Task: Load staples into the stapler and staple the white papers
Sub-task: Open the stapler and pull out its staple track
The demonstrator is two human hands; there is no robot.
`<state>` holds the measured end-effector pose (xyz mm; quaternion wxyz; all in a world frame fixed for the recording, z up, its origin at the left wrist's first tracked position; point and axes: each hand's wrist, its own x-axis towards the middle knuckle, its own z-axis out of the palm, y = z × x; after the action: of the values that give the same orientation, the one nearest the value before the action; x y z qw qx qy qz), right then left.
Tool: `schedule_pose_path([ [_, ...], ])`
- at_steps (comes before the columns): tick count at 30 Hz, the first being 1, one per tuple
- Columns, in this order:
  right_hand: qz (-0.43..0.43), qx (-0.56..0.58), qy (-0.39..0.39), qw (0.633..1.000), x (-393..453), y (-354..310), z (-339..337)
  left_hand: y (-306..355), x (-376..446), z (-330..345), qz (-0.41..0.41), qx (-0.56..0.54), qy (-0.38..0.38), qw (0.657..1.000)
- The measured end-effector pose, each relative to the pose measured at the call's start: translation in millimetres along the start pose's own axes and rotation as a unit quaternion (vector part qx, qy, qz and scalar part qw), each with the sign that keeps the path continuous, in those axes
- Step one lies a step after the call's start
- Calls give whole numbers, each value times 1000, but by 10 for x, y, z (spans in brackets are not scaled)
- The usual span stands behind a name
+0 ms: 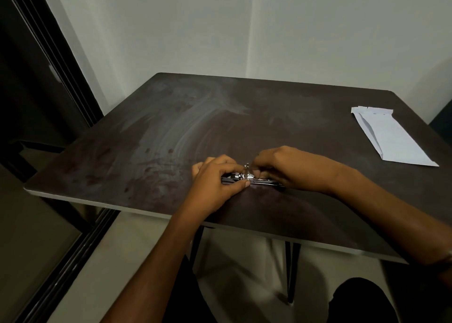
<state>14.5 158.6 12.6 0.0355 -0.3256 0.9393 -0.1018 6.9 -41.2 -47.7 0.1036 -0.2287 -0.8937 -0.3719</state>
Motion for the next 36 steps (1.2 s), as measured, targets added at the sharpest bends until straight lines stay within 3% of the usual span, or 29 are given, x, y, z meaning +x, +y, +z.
schedule_pose_path([
  [5,26,58,27,998,-58,41,7,6,-5,2,-4,0,4,1000],
  [25,-23,-4,-13,1000,5,62,-44,4,-1,-3,-2,-5,3,1000],
  [36,-95,-139,-43,985,93,-34,-111,-11,2,13,2,-1,5,1000],
])
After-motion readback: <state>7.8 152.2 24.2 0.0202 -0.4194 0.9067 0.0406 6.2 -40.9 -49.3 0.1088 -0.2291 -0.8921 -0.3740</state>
